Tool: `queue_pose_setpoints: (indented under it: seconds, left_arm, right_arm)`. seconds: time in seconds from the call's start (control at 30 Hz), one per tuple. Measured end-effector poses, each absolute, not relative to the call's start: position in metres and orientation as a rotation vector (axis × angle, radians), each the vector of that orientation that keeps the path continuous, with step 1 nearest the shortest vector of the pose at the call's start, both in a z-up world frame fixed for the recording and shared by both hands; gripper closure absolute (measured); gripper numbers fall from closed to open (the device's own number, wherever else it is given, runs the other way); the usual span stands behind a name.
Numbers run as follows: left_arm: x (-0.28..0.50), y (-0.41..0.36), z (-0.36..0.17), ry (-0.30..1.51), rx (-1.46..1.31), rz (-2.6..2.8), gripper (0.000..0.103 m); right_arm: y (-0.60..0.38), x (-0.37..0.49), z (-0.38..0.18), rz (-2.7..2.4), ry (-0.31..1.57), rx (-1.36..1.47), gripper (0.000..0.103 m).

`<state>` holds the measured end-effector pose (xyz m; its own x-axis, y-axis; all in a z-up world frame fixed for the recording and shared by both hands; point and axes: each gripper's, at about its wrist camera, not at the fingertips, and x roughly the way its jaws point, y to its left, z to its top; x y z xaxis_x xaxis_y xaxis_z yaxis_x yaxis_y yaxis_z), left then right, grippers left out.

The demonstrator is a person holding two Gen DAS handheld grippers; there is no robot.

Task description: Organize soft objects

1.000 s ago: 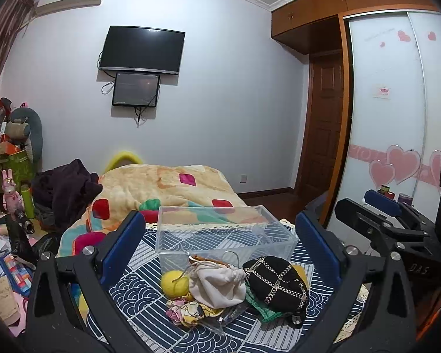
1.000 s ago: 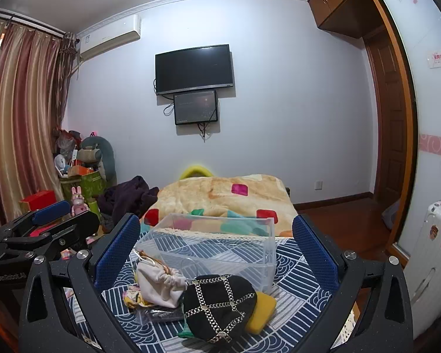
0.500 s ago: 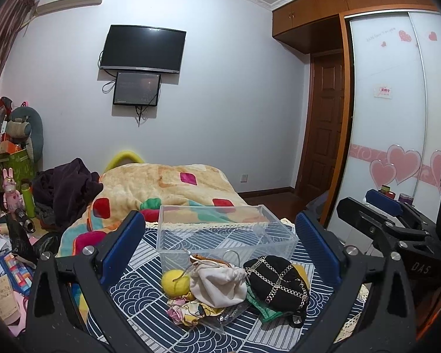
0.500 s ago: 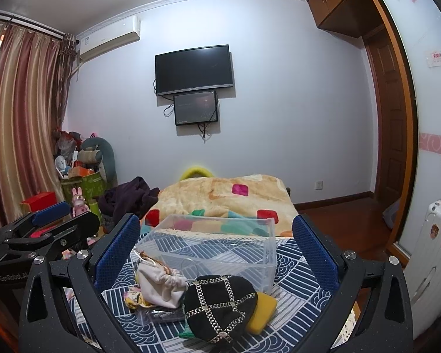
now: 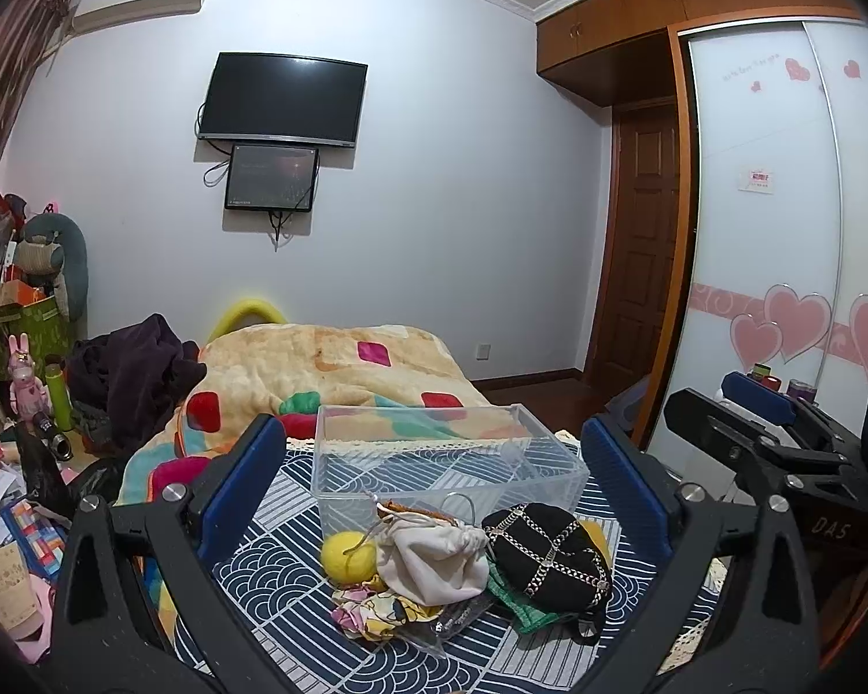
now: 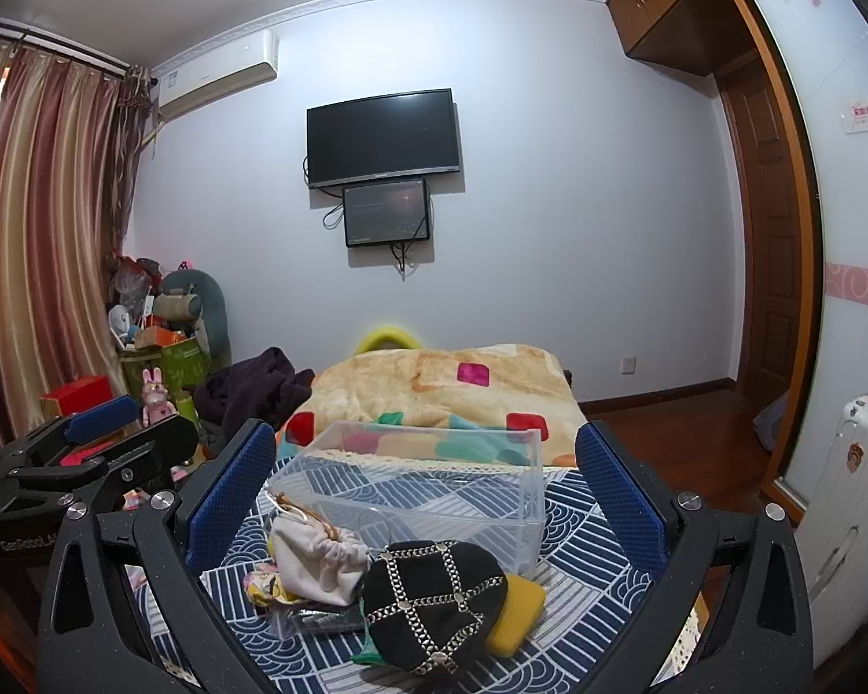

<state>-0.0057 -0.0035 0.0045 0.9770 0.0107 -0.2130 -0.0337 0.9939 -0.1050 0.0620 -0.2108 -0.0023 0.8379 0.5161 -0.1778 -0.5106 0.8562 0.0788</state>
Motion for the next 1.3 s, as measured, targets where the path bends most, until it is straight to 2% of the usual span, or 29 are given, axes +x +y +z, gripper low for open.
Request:
queue_pose_setpoints:
  seconds: [0.9,1.2,1.3]
  left_arm:
    - [-0.005,-0.005,0.005,0.222,-0.122,0.004,0.0]
    - [0.005,-0.001,-0.013,0.28,-0.123,-0.007,0.0]
    - [0.014,0.002,-0.027,0.332,-0.129,-0.009,0.009]
  right_arm:
    - [-0.206,0.062,-0.006,0.546,0.195,0.027,0.0]
    - [-0.205,0.069,-0.013,0.55,0.233,0.032,0.0]
    - [-0.206,0.079,-0.024,0.575,0.299,0.043,0.0]
